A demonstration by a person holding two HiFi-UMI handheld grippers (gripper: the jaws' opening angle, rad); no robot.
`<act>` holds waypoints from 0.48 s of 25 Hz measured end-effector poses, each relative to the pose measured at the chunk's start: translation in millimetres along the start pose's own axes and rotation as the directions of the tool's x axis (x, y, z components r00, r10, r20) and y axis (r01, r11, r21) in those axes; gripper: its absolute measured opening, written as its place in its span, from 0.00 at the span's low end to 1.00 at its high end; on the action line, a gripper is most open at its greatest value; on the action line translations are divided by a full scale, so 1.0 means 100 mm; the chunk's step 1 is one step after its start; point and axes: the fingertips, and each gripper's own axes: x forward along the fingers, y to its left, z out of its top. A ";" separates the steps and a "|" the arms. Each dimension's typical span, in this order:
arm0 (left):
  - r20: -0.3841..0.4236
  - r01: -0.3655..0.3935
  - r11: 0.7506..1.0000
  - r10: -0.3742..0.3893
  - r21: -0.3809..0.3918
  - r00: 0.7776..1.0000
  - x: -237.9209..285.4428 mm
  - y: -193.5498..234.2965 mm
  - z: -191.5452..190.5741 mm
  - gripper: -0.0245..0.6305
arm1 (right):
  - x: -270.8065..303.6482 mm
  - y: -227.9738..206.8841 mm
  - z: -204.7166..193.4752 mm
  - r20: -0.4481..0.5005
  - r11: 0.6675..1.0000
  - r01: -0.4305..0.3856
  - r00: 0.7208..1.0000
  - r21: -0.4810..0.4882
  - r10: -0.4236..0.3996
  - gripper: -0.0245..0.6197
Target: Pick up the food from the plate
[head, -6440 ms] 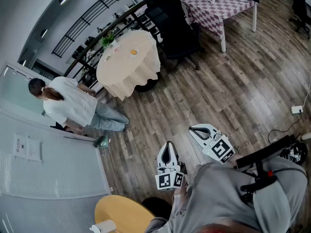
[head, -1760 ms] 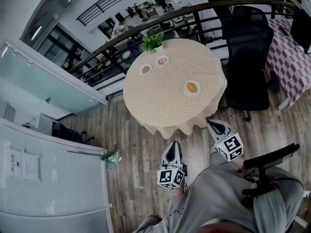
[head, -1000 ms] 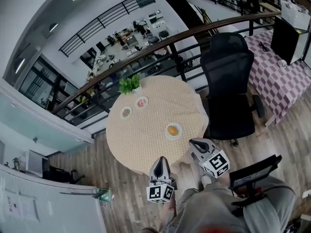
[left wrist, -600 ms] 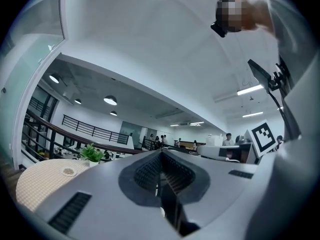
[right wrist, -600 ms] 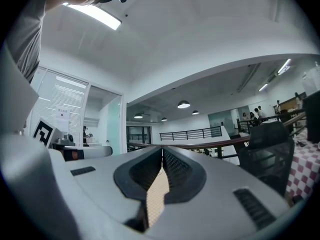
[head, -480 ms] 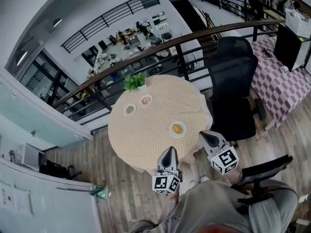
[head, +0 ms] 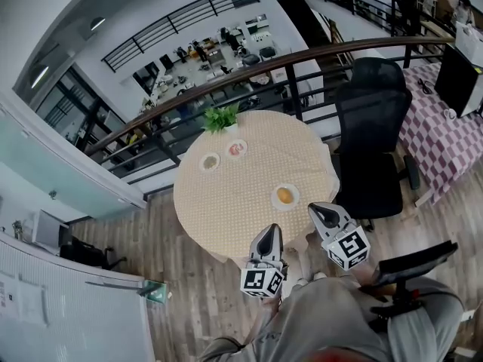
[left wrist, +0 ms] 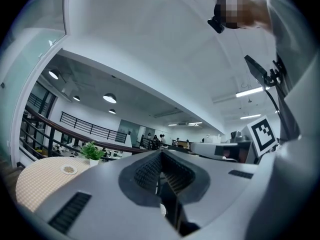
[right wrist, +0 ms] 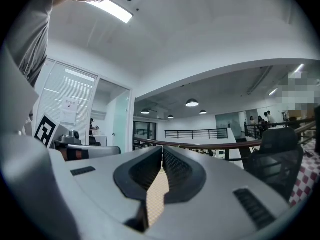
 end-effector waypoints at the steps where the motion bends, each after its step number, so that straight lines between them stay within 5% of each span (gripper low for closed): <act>1: 0.008 -0.009 1.000 0.009 0.008 1.000 -0.01 0.04 0.03 0.05 | 0.03 0.03 -0.01 -0.003 1.000 -0.005 1.000 0.002 0.005 0.06; 8: 0.056 -0.048 0.998 0.046 0.032 0.997 -0.09 0.32 0.18 0.05 | 0.22 0.23 -0.07 -0.024 1.000 -0.023 0.999 -0.014 0.022 0.06; 9: 0.059 -0.052 0.998 0.050 0.031 0.997 -0.11 0.35 0.19 0.05 | 0.27 0.23 -0.12 -0.047 1.000 -0.008 0.999 -0.010 0.008 0.15; 10: 0.059 -0.055 0.998 0.053 0.029 0.997 -0.12 0.38 0.19 0.05 | 0.33 0.22 -0.19 -0.083 1.000 0.012 0.996 -0.003 -0.013 0.46; 12: 0.057 -0.058 0.998 0.057 0.021 0.997 -0.14 0.41 0.20 0.05 | 0.41 0.20 -0.29 -0.142 0.999 0.044 0.989 0.000 -0.043 0.54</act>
